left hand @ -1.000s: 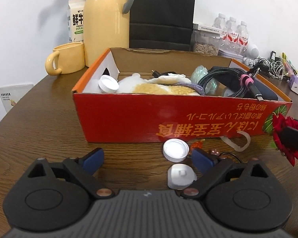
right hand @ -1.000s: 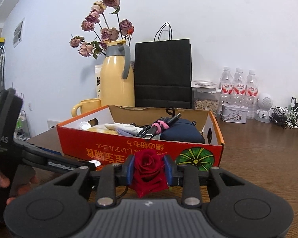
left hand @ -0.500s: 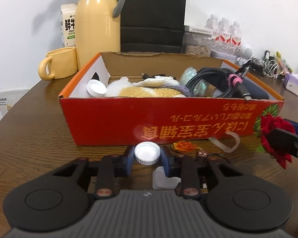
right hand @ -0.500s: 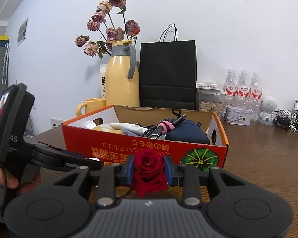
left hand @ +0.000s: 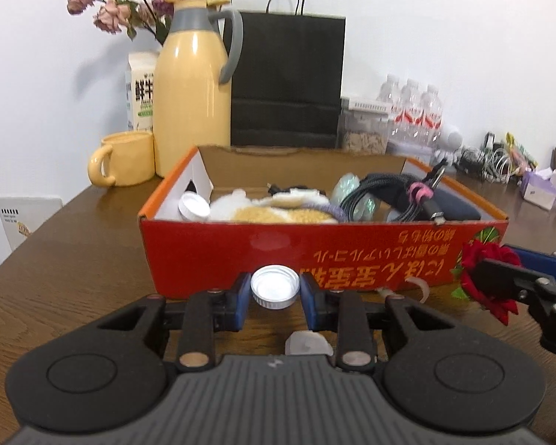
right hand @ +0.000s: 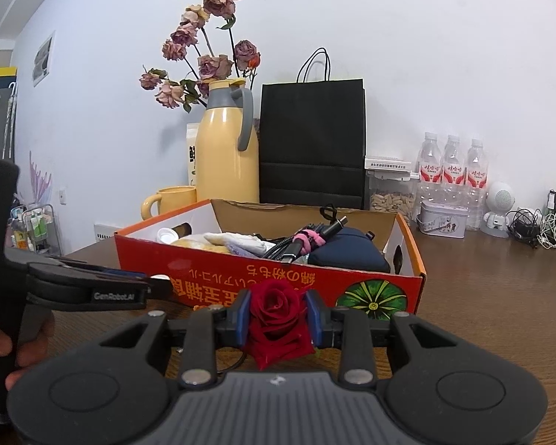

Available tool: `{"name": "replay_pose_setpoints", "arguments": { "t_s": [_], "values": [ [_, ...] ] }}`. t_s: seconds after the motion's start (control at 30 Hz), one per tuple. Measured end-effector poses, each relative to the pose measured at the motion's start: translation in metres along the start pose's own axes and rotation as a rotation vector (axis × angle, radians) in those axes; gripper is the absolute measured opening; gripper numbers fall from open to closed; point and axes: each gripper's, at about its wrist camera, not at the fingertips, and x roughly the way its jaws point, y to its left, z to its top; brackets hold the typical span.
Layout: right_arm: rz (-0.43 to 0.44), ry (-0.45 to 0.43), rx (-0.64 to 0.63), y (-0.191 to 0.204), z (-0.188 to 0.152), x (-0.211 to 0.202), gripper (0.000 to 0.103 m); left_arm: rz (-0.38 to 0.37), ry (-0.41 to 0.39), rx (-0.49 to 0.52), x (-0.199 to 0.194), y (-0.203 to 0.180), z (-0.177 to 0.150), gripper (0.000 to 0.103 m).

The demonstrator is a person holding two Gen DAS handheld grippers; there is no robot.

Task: Organize objects
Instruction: 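Carry the red rose and the white cap into the box and open both grippers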

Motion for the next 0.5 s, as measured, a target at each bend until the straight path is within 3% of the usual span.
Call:
{"name": "replay_pose_setpoints", "arguments": {
  "t_s": [0.2,0.5],
  "values": [
    [0.024,-0.058,-0.027,0.006,0.010,-0.006,0.030,-0.010,-0.059,-0.001,-0.009,0.000,0.011,0.029],
    [0.021,-0.139,-0.055,0.013,0.059,0.018,0.030,0.019,-0.138,-0.004,-0.006,0.004,0.051,0.029]
  ]
}}
